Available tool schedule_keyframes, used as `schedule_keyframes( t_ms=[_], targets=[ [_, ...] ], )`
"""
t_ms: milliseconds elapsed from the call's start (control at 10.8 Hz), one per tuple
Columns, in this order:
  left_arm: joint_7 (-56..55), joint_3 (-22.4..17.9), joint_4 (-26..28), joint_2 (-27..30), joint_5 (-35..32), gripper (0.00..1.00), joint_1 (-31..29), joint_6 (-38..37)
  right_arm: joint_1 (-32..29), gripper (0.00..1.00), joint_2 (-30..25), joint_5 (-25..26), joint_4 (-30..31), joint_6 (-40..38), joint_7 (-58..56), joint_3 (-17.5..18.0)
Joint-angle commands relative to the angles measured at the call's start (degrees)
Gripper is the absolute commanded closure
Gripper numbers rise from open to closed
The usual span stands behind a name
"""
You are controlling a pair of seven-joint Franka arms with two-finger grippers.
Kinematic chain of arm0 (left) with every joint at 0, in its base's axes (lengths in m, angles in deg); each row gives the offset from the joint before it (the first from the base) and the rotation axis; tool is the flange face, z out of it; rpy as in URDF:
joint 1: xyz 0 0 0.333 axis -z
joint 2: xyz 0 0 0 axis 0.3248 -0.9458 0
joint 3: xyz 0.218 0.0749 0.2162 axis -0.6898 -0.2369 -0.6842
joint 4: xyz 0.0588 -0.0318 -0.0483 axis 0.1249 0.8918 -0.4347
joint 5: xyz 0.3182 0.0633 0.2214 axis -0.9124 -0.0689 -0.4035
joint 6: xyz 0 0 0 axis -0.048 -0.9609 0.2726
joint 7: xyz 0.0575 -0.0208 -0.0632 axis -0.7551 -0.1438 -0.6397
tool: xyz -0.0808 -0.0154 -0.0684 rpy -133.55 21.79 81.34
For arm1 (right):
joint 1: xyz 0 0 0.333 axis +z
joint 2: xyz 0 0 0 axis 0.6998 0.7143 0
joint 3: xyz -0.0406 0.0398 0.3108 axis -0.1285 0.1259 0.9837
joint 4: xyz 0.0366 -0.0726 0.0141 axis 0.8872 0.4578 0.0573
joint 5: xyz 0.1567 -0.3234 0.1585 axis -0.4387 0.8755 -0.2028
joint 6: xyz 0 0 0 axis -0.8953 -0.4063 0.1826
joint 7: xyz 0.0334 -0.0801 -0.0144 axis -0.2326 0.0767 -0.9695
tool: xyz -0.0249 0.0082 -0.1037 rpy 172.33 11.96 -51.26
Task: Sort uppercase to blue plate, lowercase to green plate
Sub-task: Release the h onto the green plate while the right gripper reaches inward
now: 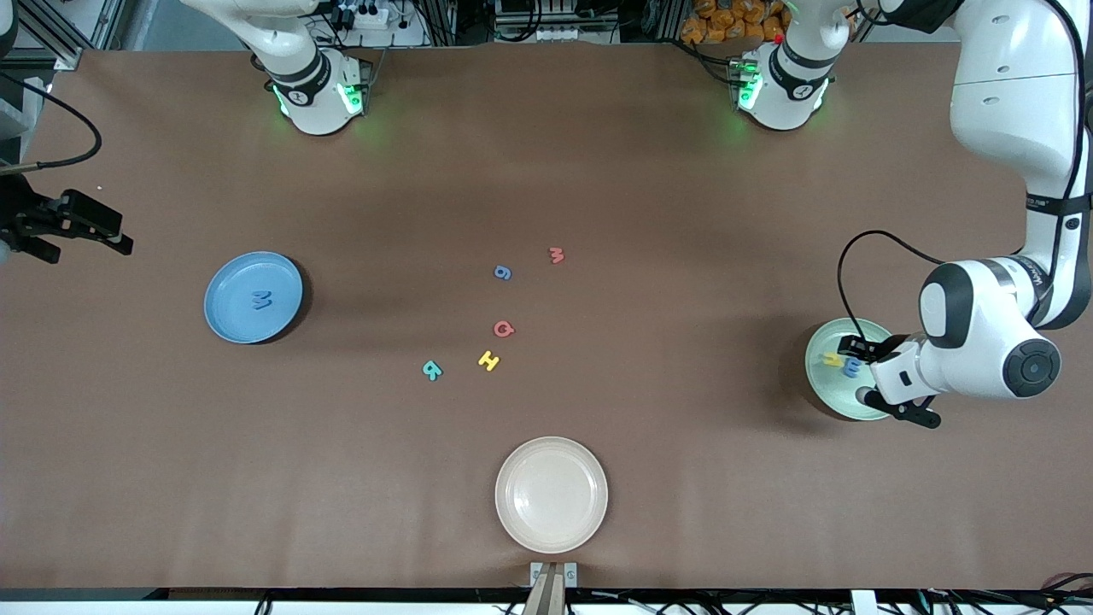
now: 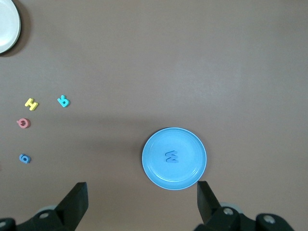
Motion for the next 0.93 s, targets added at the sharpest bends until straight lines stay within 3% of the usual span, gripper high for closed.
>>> schedule_keyframes(
  t_ms=[0,833],
  targets=[
    [0.7,-0.4,-0.9,0.2,-0.8,0.00,0.7,0.0,-0.2,0.00,-1.7,0.8,1.5,0.4,0.3,0.5],
    [-15.2,0.0,-1.9,5.9,-0.5,0.00,6.9,-1.5,0.5,0.00,-1.7,0.7,1.8,-0.1,0.5,0.6]
  ],
)
